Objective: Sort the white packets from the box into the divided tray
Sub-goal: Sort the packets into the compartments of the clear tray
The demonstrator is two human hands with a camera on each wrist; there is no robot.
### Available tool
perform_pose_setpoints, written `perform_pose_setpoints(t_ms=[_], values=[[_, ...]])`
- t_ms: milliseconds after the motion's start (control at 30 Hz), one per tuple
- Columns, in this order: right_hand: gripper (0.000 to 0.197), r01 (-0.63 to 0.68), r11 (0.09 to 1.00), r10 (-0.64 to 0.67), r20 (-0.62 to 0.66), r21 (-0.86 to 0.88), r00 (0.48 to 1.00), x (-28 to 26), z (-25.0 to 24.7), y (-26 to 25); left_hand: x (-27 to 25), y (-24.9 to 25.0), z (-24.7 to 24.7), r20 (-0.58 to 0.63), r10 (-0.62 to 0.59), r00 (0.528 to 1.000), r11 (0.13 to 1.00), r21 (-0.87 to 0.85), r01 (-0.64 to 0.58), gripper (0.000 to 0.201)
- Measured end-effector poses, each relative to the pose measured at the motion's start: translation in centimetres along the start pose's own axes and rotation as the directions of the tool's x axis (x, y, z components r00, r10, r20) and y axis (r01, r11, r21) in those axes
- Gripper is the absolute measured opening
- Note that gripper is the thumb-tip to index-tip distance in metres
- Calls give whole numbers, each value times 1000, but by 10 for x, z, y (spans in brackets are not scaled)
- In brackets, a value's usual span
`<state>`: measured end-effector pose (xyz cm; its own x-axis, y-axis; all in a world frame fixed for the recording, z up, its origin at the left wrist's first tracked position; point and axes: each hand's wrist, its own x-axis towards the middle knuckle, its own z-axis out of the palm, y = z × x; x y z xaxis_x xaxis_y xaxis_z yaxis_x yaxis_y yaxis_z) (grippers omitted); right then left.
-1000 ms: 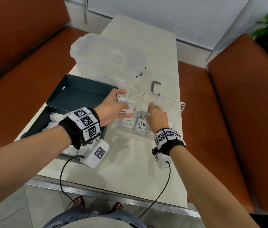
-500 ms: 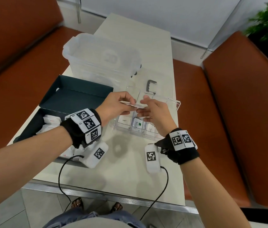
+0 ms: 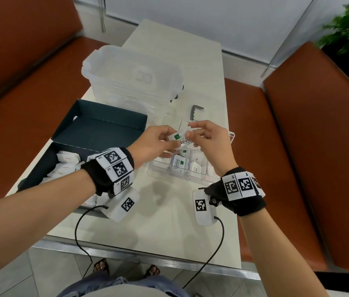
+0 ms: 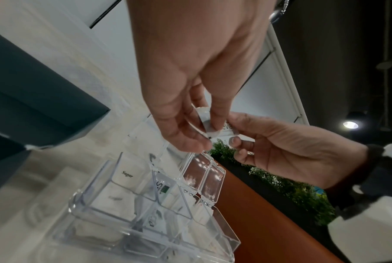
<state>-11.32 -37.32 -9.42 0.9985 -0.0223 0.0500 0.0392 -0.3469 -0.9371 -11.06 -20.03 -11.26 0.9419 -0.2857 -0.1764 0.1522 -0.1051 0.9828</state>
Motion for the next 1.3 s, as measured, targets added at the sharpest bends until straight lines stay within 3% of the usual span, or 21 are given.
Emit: perform_pose_setpoints(t_ms=[167,300,400,567,867,1300], values=[[12,51,990,-49,18,-135,999,-3,-1,4,3,-10,-1,-32,17,999,1000,22,-17,15],[13,54,946,-68,-34,-320,997,4,-1,11,9,-22,-10,-54,46,997,949,314,-26,21],[3,64,861,-80,-10,-504,997,11,6,21,10,-29,-19,-42,72,996,879,475,-44,19],[15,107,665,-85,67,-739,994,17,21,37,6,-35,-23,54,30,998,781,622,-58,19],[17,185,391,-55,177,-902,983,22,37,62,3,-39,-20,129,-35,991,674,735,-72,24],[14,125,408,-40,119,-905,992,33,41,73,2,-38,-21,119,-42,992,694,718,-57,22]])
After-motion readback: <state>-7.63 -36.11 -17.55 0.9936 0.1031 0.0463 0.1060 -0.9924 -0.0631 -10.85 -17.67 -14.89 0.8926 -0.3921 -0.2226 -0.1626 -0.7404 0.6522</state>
